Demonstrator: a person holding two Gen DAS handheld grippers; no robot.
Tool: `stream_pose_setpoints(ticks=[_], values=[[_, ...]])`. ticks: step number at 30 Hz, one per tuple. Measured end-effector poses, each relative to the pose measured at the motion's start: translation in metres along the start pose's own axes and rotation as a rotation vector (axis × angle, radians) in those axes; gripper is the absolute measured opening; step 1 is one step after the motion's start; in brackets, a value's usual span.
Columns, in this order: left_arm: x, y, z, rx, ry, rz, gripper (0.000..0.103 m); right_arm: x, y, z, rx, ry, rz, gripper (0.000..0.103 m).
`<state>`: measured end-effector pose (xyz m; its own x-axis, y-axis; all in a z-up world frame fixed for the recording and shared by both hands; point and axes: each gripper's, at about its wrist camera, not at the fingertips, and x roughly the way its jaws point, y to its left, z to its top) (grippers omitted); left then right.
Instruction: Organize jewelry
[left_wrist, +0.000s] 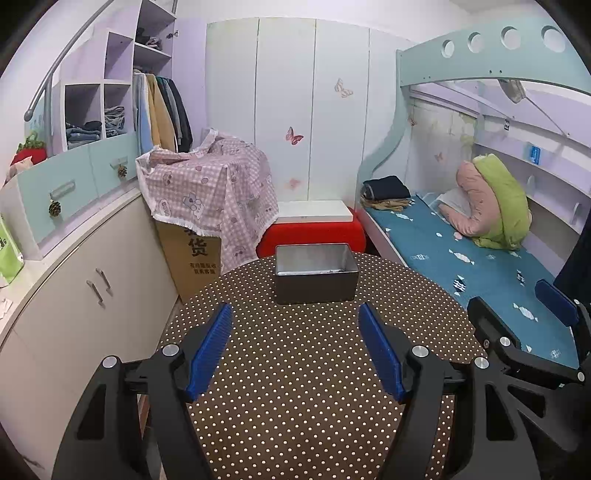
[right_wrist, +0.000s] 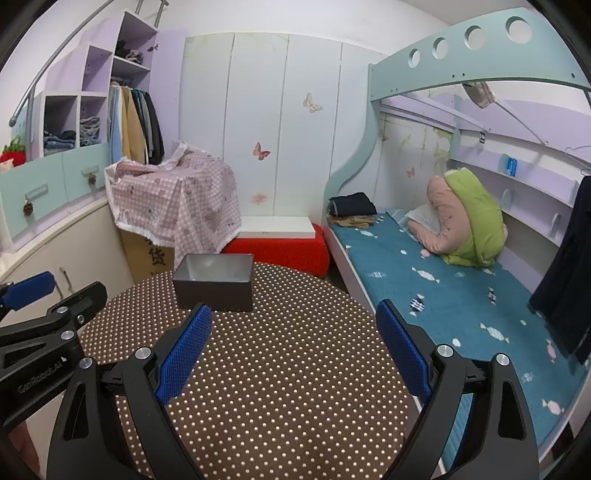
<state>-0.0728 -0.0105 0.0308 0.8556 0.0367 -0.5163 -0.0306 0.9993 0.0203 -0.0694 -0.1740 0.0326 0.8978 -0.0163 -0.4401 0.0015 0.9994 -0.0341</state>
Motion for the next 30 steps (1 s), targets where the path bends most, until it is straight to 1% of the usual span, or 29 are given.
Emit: stream_pose_setpoints(ticks=[7, 9, 10, 14, 20, 30], values=[[0.002, 0.001, 0.0, -0.002, 0.01, 0.005, 0.069, -0.001, 0.001, 0.001, 0.0, 0.005, 0.004, 0.087], [-0.001, 0.0, -0.002, 0.014, -0.033, 0.002, 0.069, -0.003, -0.001, 0.0, 0.004, 0.004, 0.007, 0.087], [-0.001, -0.002, -0.002, 0.029, -0.041, 0.009, 0.069, -0.004, -0.001, 0.0, 0.003, 0.004, 0.009, 0.087], [0.001, -0.002, -0.002, 0.023, -0.025, 0.003, 0.069, -0.002, -0.003, 0.002, 0.003, 0.009, 0.008, 0.087], [0.009, -0.001, -0.003, 0.015, 0.031, -0.01, 0.069, -0.002, -0.003, 0.004, -0.002, 0.014, 0.005, 0.087], [0.011, 0.001, -0.003, 0.012, 0.036, -0.001, 0.069, 0.001, -0.002, 0.006, -0.009, 0.018, 0.005, 0.087]])
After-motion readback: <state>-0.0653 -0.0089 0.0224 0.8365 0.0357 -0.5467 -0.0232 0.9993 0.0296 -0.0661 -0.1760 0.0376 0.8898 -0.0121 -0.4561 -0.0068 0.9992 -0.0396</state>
